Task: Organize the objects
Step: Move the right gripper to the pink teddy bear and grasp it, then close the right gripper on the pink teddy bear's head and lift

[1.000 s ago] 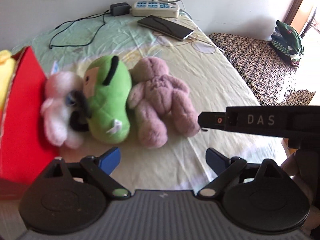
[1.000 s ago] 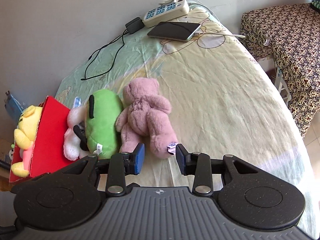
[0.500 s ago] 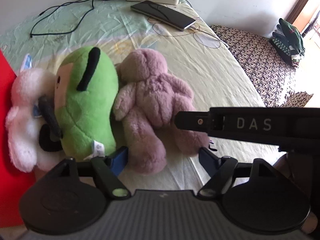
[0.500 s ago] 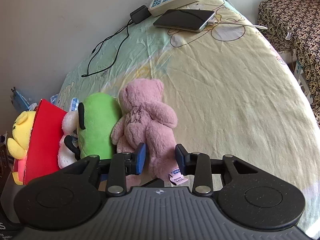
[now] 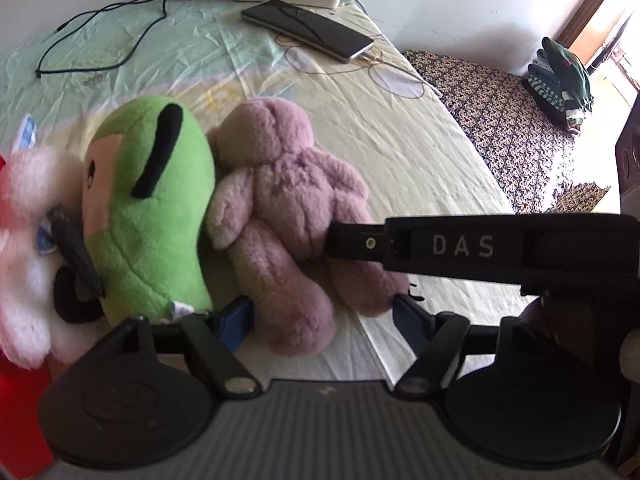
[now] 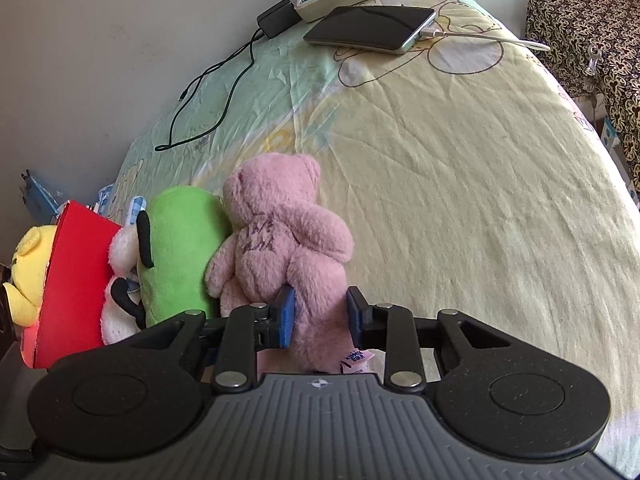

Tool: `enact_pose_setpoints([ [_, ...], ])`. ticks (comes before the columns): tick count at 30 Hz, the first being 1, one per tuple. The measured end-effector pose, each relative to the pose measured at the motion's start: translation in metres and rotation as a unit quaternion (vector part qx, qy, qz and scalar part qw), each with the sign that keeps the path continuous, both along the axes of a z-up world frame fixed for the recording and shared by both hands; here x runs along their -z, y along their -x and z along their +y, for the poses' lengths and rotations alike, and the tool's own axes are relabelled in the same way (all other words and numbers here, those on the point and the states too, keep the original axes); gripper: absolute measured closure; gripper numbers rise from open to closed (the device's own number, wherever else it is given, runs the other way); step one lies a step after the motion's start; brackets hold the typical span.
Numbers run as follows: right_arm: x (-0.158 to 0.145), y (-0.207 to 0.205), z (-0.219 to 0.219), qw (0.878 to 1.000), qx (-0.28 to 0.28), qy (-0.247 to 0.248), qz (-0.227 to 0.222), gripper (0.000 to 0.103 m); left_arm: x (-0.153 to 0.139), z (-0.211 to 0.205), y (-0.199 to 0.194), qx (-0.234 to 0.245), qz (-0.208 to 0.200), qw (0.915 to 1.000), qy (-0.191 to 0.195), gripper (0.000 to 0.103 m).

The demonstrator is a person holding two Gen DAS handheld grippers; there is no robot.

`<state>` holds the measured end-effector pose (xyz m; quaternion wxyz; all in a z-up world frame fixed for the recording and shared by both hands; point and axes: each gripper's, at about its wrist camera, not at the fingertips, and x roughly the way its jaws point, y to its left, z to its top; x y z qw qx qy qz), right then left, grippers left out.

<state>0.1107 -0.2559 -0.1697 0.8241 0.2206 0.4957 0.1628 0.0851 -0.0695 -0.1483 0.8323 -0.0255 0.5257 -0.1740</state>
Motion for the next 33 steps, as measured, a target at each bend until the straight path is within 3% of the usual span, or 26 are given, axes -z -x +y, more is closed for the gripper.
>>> enact_pose_setpoints([
  [16,-0.021,0.06,0.002,0.999,-0.028,0.036,-0.017,0.076,-0.004,-0.013,0.064,0.077,0.002,0.9969,-0.015,0.036],
  [28,-0.018,0.104,0.017,0.997,-0.064,0.038,0.001,0.076,0.0,0.007,0.112,0.082,0.014,0.9964,-0.013,0.036],
  [33,-0.014,0.109,0.026,0.997,-0.075,0.027,0.011,0.069,0.0,0.02,0.12,0.07,0.01,0.9975,-0.011,0.035],
])
